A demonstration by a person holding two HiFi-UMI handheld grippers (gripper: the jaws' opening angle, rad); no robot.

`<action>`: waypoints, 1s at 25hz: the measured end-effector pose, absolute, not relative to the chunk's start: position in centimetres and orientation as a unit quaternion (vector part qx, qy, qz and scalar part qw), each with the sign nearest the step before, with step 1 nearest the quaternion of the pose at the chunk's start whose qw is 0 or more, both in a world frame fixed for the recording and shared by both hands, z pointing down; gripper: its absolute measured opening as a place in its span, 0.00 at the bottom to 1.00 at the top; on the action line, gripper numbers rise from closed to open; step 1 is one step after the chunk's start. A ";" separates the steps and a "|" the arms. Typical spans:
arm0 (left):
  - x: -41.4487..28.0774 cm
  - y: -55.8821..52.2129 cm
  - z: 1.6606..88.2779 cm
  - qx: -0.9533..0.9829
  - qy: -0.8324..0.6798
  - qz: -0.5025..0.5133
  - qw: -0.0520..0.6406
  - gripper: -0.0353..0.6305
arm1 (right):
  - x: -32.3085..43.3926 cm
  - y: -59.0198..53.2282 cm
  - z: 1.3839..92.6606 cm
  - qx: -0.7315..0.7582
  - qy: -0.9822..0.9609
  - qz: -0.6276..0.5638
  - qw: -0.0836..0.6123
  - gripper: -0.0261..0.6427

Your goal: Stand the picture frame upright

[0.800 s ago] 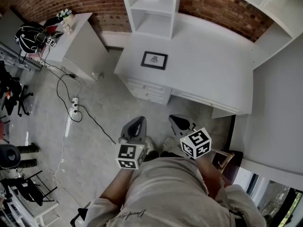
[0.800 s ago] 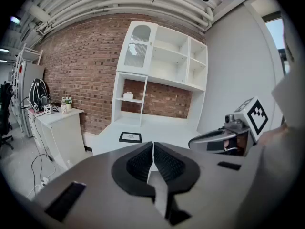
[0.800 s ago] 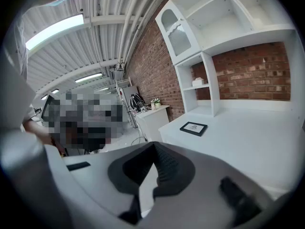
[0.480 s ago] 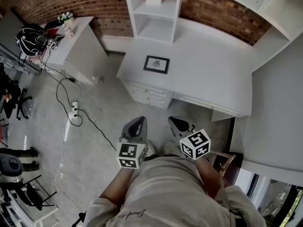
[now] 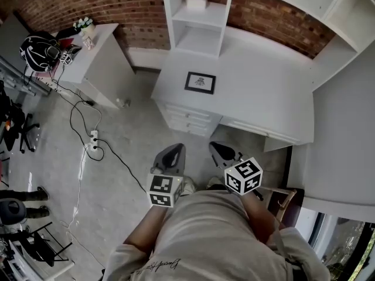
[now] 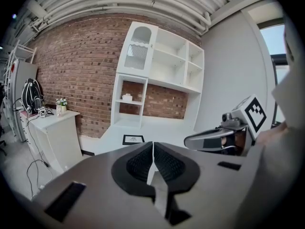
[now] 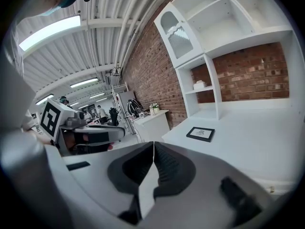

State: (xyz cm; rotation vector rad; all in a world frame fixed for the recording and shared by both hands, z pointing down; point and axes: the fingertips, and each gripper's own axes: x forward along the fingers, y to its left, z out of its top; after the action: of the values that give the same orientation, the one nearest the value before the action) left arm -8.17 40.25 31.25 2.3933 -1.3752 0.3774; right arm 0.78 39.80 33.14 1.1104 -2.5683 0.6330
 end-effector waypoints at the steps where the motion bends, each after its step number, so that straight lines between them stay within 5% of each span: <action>1: -8.4 40.3 31.3 0.847 -0.484 0.133 0.178 0.08 | 0.4 39.8 33.1 0.384 -0.887 0.218 0.135 0.08; 14: -8.9 37.9 32.5 0.857 -0.463 0.127 0.186 0.08 | 0.2 38.2 34.9 0.400 -0.875 0.234 0.141 0.08; 25: -8.1 26.7 32.9 0.846 -0.483 0.131 0.182 0.08 | 1.0 26.1 35.7 0.380 -0.885 0.236 0.131 0.08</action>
State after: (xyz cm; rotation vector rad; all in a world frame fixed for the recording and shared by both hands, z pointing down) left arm -8.13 26.68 32.94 2.3895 -1.3648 0.3694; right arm 0.98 26.11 35.72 1.1040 -2.5679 0.6854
